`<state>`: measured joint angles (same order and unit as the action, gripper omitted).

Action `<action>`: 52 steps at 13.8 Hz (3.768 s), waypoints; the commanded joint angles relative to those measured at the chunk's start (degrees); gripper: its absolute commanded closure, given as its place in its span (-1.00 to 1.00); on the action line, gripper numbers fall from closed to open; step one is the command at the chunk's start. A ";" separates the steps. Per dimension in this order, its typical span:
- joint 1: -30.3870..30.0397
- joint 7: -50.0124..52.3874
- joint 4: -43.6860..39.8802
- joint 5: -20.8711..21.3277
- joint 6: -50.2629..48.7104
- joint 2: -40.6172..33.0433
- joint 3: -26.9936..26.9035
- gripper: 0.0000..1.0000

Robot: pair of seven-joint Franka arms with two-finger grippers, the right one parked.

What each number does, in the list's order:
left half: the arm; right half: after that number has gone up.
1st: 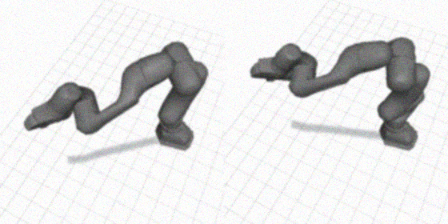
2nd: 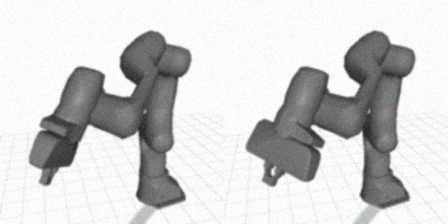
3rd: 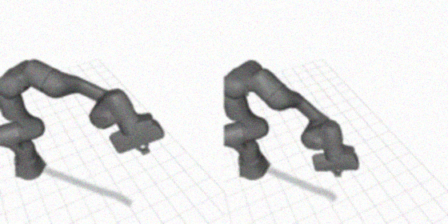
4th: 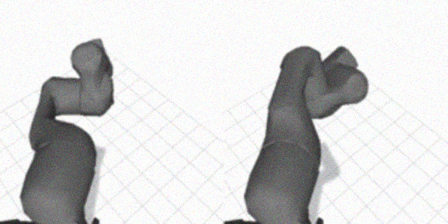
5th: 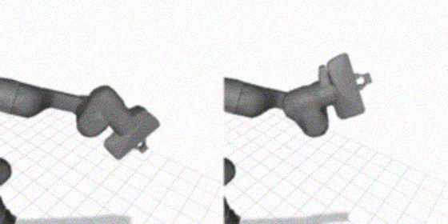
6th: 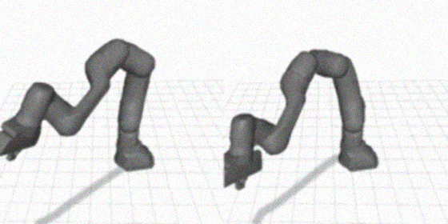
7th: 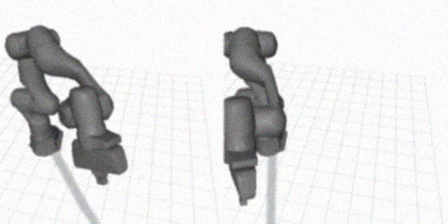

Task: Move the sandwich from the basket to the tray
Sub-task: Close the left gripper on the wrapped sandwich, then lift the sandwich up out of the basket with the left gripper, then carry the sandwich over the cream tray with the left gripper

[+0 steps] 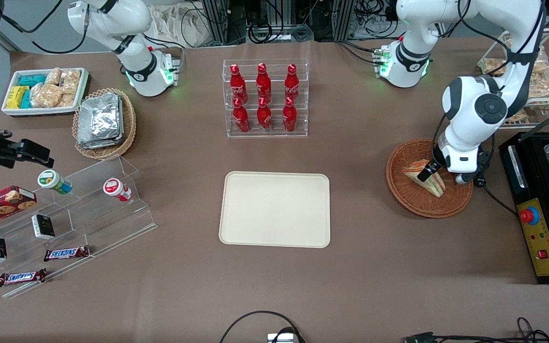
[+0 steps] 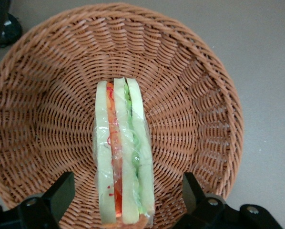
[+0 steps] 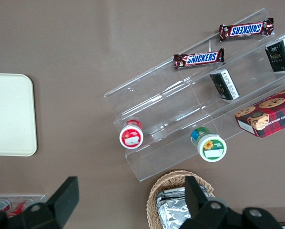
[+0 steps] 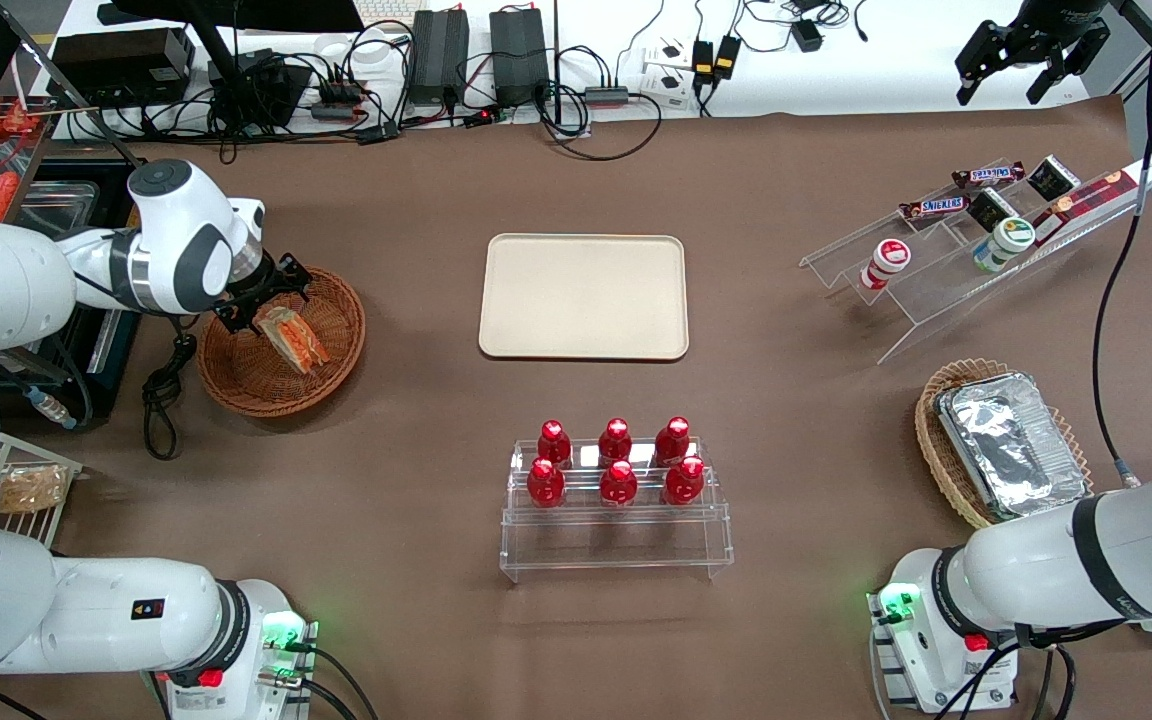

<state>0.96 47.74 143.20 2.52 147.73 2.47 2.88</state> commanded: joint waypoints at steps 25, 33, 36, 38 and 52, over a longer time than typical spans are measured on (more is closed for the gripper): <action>1.06 -41.28 -5.02 1.79 -17.10 -10.29 0.90 0.92; 2.03 -44.94 -18.04 0.55 -24.07 -6.96 8.80 0.91; 2.03 -40.89 -22.86 0.64 -24.51 -3.54 12.93 0.91; 2.03 -36.78 -26.11 0.64 -24.68 -0.55 16.53 0.90; 7.03 -20.76 -45.98 7.76 -25.48 23.79 26.04 0.87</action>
<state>6.60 25.47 103.14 8.62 124.01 20.37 28.88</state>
